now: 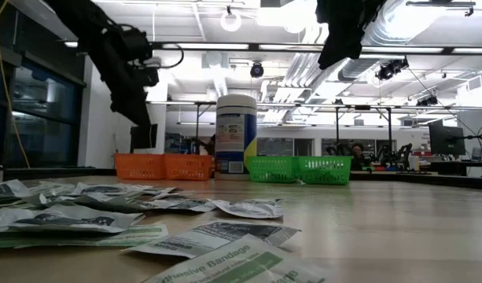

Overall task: Pick & Place First Aid Supplies
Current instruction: Put the black towelette pack into the left green bin

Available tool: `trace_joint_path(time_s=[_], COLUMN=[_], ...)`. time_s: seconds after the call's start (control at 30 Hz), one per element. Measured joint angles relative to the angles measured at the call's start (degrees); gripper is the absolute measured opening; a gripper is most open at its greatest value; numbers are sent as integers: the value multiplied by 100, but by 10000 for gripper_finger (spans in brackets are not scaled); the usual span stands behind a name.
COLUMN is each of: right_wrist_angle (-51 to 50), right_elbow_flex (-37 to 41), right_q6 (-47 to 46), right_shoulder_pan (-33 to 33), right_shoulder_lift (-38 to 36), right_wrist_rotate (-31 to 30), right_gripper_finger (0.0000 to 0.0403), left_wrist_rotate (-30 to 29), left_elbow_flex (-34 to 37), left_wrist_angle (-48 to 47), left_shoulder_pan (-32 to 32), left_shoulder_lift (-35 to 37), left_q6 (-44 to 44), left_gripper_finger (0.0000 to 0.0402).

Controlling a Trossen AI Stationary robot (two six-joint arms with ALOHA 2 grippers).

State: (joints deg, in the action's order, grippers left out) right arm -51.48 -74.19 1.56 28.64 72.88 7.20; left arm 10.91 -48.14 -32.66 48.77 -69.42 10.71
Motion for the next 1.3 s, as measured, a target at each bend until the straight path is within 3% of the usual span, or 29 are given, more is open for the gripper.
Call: trace_joint_path(time_s=[0.43,0.63,0.83,1.07,1.3], right_wrist_angle=[9,11,11,35,35], right_elbow_flex=[0,0,0,0,0], right_q6=[100,101,101,64,-16], right_shoulder_pan=[-2,-2,-2,-2,0], right_shoulder_lift=[0,0,0,0,0], right_wrist_rotate=[2,3,2,-24,-32], right_gripper_finger=[114,114,114,114,114], left_wrist_rotate=[-80,-119,-163,-1311,-1972], left_elbow_flex=[22,170,384,479,479], left_wrist_angle=[-829,-990,-1050,-1028,-502], left_shoulder_pan=[-2077,-3030,-4278,-5677,-6394], left_shoulder_lift=[476,478,476,448,137], left_q6=[250,-431,-473,-433,-16], left_gripper_finger=[111,111,111,111,111])
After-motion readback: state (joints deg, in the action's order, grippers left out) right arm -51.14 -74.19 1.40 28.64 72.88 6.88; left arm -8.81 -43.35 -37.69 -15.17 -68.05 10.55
